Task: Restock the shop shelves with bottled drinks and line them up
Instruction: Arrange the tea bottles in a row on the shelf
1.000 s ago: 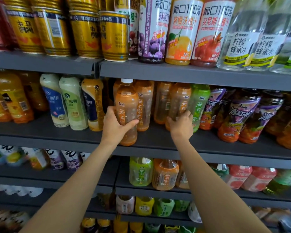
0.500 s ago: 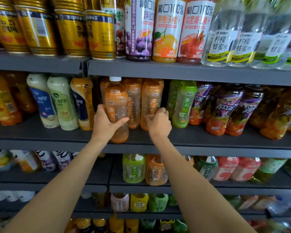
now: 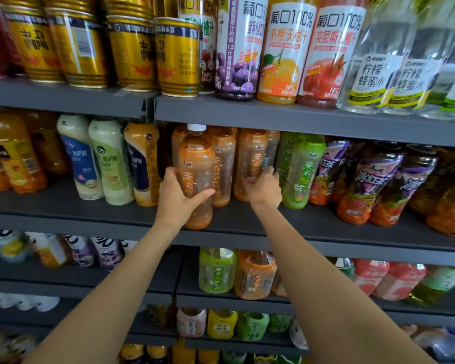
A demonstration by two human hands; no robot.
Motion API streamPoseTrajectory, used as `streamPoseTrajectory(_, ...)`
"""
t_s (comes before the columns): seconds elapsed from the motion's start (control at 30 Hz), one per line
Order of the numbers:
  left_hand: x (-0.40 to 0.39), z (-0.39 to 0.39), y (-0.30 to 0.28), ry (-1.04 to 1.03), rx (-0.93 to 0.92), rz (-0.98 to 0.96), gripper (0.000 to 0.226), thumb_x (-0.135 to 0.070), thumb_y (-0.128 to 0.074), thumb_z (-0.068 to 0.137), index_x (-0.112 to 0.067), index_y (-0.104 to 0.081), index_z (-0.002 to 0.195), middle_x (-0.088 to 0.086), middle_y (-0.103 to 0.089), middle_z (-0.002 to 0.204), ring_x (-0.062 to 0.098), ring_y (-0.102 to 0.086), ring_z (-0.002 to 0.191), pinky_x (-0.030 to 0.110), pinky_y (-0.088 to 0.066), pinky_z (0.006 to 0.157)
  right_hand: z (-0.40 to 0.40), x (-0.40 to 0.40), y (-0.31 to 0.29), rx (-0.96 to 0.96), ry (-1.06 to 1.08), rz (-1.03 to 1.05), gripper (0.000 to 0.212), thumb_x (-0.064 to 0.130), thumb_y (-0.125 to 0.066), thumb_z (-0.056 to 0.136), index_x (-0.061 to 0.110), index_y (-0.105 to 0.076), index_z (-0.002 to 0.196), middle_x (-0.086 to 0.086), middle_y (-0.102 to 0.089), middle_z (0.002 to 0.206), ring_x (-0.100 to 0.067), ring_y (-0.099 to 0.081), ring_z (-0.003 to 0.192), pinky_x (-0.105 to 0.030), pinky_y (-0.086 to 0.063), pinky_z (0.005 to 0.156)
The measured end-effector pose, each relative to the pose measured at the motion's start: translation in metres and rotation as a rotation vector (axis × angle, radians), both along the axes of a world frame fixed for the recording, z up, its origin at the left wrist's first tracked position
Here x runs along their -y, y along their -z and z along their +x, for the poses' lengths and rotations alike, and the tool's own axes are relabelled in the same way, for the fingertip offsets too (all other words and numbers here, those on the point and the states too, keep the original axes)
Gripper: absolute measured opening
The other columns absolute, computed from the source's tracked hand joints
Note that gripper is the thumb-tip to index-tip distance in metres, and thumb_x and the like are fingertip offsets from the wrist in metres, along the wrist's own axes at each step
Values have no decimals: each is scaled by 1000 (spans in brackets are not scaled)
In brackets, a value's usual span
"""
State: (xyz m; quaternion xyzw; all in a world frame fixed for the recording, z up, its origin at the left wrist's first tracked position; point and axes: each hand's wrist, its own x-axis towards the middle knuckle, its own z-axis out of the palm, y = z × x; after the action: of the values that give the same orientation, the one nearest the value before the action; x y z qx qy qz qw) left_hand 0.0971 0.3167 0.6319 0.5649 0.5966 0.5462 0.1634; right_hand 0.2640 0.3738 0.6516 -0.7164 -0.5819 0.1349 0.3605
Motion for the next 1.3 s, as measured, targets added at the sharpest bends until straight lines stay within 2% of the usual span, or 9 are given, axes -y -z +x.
streamPoseTrajectory(0.13,0,1,0,16,7,9,71,-38,-82,62,-19,-37,113,6,-55,118,21,-52,112,40,-46,96,5,-14,10,-171,-45,17,74,38,-73,76,6,-34,130,-13,-52,126,-33,-55,112,-39,-46,79)
streamPoseTrajectory(0.33,-2,0,0,13,1,2,70,-41,-81,62,-21,-36,112,5,-54,117,21,-51,113,43,-46,96,21,-22,1,-184,-188,-61,64,34,-79,71,10,-48,123,-9,-62,118,-29,-59,109,-36,-49,89)
streamPoseTrajectory(0.53,-3,4,3,-20,18,11,69,-45,-81,61,-26,-35,108,4,-54,116,23,-50,114,46,-45,96,28,15,-6,53,-318,-72,74,39,-79,67,8,-41,122,-11,-59,118,-29,-57,111,-38,-48,91)
streamPoseTrajectory(0.77,-3,10,4,-95,12,54,76,-49,-79,58,-14,-39,112,9,-54,115,27,-51,113,48,-46,94,-1,38,-6,155,-423,-75,75,50,-77,67,10,-39,118,-9,-57,118,-27,-59,103,-39,-51,78)
streamPoseTrajectory(0.87,-5,11,5,-124,2,55,73,-47,-80,58,-16,-38,110,8,-53,115,26,-51,112,46,-46,94,26,32,-20,-108,-611,-239,68,56,-68,74,16,-46,123,-1,-63,107,-13,-62,72,-21,-47,50)
streamPoseTrajectory(0.97,-6,12,7,-120,24,50,71,-46,-81,59,-23,-35,108,6,-52,116,24,-50,114,44,-46,95,56,9,-25,-446,-316,-14,52,39,-63,85,4,-56,124,-5,-65,102,-16,-62,73,-16,-46,55)
streamPoseTrajectory(1.1,-7,10,8,-110,27,50,71,-47,-80,59,-25,-32,107,6,-51,117,25,-49,115,44,-46,95,32,-25,-12,-108,-36,16,55,32,-62,87,-1,-45,127,-19,-56,124,-36,-56,113,-41,-46,89)
streamPoseTrajectory(1.2,-7,9,8,-114,16,48,70,-47,-79,59,-24,-32,106,6,-51,116,25,-49,114,43,-46,94,9,-37,-11,-48,2,31,67,29,-61,88,-1,-27,137,-18,-45,134,-37,-52,117,-43,-44,90)
streamPoseTrajectory(1.3,-8,10,9,-110,19,51,70,-46,-80,60,-25,-32,107,6,-50,116,24,-49,114,42,-46,94,2,-51,-12,-47,87,52,59,25,-58,90,0,-27,134,-19,-42,134,-40,-53,114,-44,-46,85)
